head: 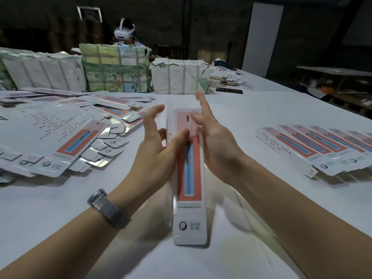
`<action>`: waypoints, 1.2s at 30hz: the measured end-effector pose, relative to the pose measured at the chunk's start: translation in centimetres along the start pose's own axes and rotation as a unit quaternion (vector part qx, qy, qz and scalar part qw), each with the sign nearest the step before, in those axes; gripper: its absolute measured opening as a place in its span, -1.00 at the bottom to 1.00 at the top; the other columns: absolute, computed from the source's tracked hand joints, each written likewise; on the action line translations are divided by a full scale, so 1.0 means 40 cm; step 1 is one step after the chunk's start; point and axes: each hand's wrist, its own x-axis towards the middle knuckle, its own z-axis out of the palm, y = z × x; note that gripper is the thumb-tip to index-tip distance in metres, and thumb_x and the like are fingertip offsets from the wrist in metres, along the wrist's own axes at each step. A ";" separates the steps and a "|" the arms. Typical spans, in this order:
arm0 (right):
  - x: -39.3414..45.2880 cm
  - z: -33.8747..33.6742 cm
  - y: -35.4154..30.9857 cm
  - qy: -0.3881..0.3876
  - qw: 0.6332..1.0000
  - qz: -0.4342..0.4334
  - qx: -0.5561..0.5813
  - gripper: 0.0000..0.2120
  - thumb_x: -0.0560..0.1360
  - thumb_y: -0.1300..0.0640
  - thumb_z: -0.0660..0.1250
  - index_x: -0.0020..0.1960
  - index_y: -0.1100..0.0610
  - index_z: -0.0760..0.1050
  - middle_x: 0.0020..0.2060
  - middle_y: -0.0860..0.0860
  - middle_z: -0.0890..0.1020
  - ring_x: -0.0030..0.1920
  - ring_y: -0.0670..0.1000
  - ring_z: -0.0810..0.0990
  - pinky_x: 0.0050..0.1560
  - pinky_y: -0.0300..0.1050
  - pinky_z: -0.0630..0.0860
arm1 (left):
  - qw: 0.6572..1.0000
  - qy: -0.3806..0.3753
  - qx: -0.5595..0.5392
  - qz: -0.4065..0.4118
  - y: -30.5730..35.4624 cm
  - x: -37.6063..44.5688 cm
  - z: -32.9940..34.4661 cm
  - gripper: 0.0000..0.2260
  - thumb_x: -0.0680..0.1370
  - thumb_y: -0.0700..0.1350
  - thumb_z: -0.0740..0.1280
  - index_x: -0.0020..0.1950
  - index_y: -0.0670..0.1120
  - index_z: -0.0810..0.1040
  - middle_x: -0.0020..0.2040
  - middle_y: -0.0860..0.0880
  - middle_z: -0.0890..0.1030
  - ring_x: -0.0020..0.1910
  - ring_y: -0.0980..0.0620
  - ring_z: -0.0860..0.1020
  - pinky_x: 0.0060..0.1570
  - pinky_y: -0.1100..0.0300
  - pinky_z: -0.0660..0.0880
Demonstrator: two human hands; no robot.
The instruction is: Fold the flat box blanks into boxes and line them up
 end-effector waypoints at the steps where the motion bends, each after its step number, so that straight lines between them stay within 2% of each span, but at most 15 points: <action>1: 0.000 -0.003 -0.001 -0.004 1.000 -0.005 0.001 -0.46 0.60 -0.06 0.15 0.50 -0.41 0.07 0.03 -0.32 0.63 0.20 -0.02 0.62 0.33 0.01 0.49 | 1.000 -0.011 -0.014 0.001 -0.001 0.001 -0.002 -0.54 0.57 0.20 0.28 0.42 0.24 0.21 -0.06 -0.01 0.68 -0.14 0.09 0.70 -0.18 0.18 0.63; 2: 0.000 -0.006 0.000 -0.005 1.000 -0.009 0.001 -0.45 0.61 -0.05 0.14 0.52 -0.38 0.06 0.01 -0.27 0.67 0.22 0.04 0.61 0.32 0.07 0.49 | 0.999 -0.019 -0.034 0.001 0.000 0.001 -0.004 -0.60 0.62 0.15 0.26 0.43 0.25 0.23 -0.06 -0.03 0.69 -0.14 0.06 0.70 -0.17 0.15 0.64; 3: 0.000 -0.007 0.002 -0.002 1.000 -0.012 0.005 -0.45 0.63 -0.02 0.16 0.54 -0.32 0.06 0.03 -0.13 0.69 0.21 0.10 0.61 0.31 0.14 0.50 | 0.998 -0.021 -0.054 0.001 0.000 0.002 -0.005 -0.63 0.66 0.09 0.24 0.45 0.24 0.25 -0.05 -0.03 0.69 -0.14 0.04 0.70 -0.16 0.15 0.64; 5: -0.003 -0.003 0.005 0.014 1.000 -0.016 0.015 -0.51 0.59 -0.02 0.26 0.48 -0.15 0.21 0.12 0.16 0.63 0.08 0.10 0.64 0.24 0.19 0.51 | 0.996 -0.013 -0.087 0.005 0.001 0.001 -0.006 -0.63 0.70 -0.02 0.20 0.49 0.21 0.26 -0.05 0.00 0.71 -0.16 0.06 0.70 -0.17 0.19 0.63; 8: -0.006 0.002 0.011 0.047 0.998 -0.033 -0.019 -0.66 0.44 -0.10 0.34 0.16 -0.07 0.37 0.01 0.16 0.63 -0.14 -0.02 0.64 -0.08 0.02 0.59 | 0.994 -0.011 -0.105 0.006 0.000 -0.003 -0.004 -0.63 0.72 -0.06 0.16 0.50 0.21 0.24 -0.11 0.05 0.71 -0.20 0.08 0.69 -0.19 0.23 0.61; 11: -0.003 -0.002 0.017 0.056 0.997 -0.043 -0.030 -0.84 0.57 0.01 0.31 0.12 -0.04 0.40 -0.09 0.08 0.62 -0.20 -0.06 0.63 -0.23 -0.13 0.57 | 0.992 -0.019 -0.126 -0.013 0.002 -0.003 -0.006 -0.60 0.72 -0.09 0.17 0.53 0.19 0.23 -0.13 0.04 0.72 -0.21 0.09 0.68 -0.20 0.23 0.61; 15: -0.002 -0.003 0.021 0.040 0.998 -0.038 -0.024 -0.83 0.60 0.03 0.29 0.17 -0.11 0.40 -0.06 0.07 0.62 -0.08 0.06 0.57 -0.08 0.09 0.43 | 0.990 -0.018 -0.133 -0.033 0.007 0.002 -0.013 -0.62 0.70 -0.09 0.20 0.50 0.16 0.31 -0.14 0.00 0.72 -0.24 0.08 0.68 -0.25 0.25 0.59; 18: -0.003 -0.003 0.018 0.029 0.998 -0.042 -0.033 -0.83 0.55 0.00 0.28 0.12 -0.02 0.50 -0.02 0.09 0.59 -0.04 0.10 0.53 -0.02 0.12 0.39 | 0.990 -0.022 -0.134 -0.024 0.010 0.001 -0.012 -0.72 0.70 -0.12 0.19 0.38 0.16 0.38 -0.16 0.06 0.71 -0.24 0.11 0.67 -0.25 0.26 0.59; 22: -0.004 -0.003 0.014 0.016 0.998 -0.043 -0.038 -0.81 0.53 0.00 0.26 0.07 0.04 0.53 0.02 0.12 0.57 -0.01 0.11 0.52 0.01 0.16 0.38 | 0.991 -0.037 -0.126 -0.008 0.014 -0.002 -0.012 -0.78 0.71 -0.13 0.16 0.27 0.19 0.38 -0.18 0.10 0.69 -0.25 0.15 0.66 -0.26 0.29 0.58; 25: -0.002 -0.009 0.012 0.018 0.997 -0.044 -0.052 -0.84 0.52 0.01 0.26 0.04 0.03 0.53 -0.03 0.03 0.61 -0.03 0.05 0.56 0.05 0.24 0.46 | 0.989 -0.044 -0.138 -0.010 0.014 -0.001 -0.012 -0.77 0.71 -0.17 0.16 0.26 0.15 0.38 -0.22 0.08 0.68 -0.25 0.13 0.64 -0.24 0.26 0.58; 29: 0.004 -0.025 0.010 0.011 0.998 -0.058 -0.019 -0.89 0.45 0.10 0.32 -0.04 0.06 0.51 -0.17 -0.06 0.65 -0.12 -0.03 0.61 0.00 -0.04 0.50 | 0.988 -0.069 -0.138 -0.006 0.017 -0.006 -0.006 -0.80 0.71 -0.16 0.19 0.23 0.14 0.37 -0.27 0.10 0.65 -0.28 0.14 0.62 -0.25 0.28 0.56; 31: 0.006 -0.031 0.009 0.017 0.997 -0.070 0.015 -0.80 0.41 0.17 0.33 0.03 0.04 0.49 -0.14 -0.08 0.64 -0.08 0.00 0.63 0.02 -0.02 0.54 | 0.987 -0.073 -0.144 -0.008 0.018 -0.006 -0.005 -0.79 0.63 -0.07 0.24 0.23 0.16 0.38 -0.26 0.09 0.65 -0.26 0.13 0.61 -0.23 0.27 0.56; 33: 0.008 -0.036 0.007 0.019 0.995 -0.078 0.051 -0.63 0.38 0.24 0.35 0.14 0.01 0.44 -0.04 -0.03 0.62 -0.02 0.05 0.64 0.13 0.09 0.57 | 0.988 -0.078 -0.134 -0.011 0.018 -0.005 -0.005 -0.76 0.57 -0.01 0.23 0.23 0.19 0.38 -0.24 0.09 0.65 -0.23 0.11 0.61 -0.21 0.25 0.57; 36: 0.010 -0.040 0.002 0.017 0.994 -0.062 0.091 -0.47 0.32 0.31 0.34 0.25 0.00 0.40 -0.03 0.03 0.60 0.00 0.09 0.64 0.24 0.20 0.51 | 0.988 -0.092 -0.124 -0.016 0.014 -0.011 -0.004 -0.77 0.68 -0.08 0.21 0.28 0.20 0.34 -0.20 0.07 0.67 -0.24 0.09 0.64 -0.22 0.23 0.58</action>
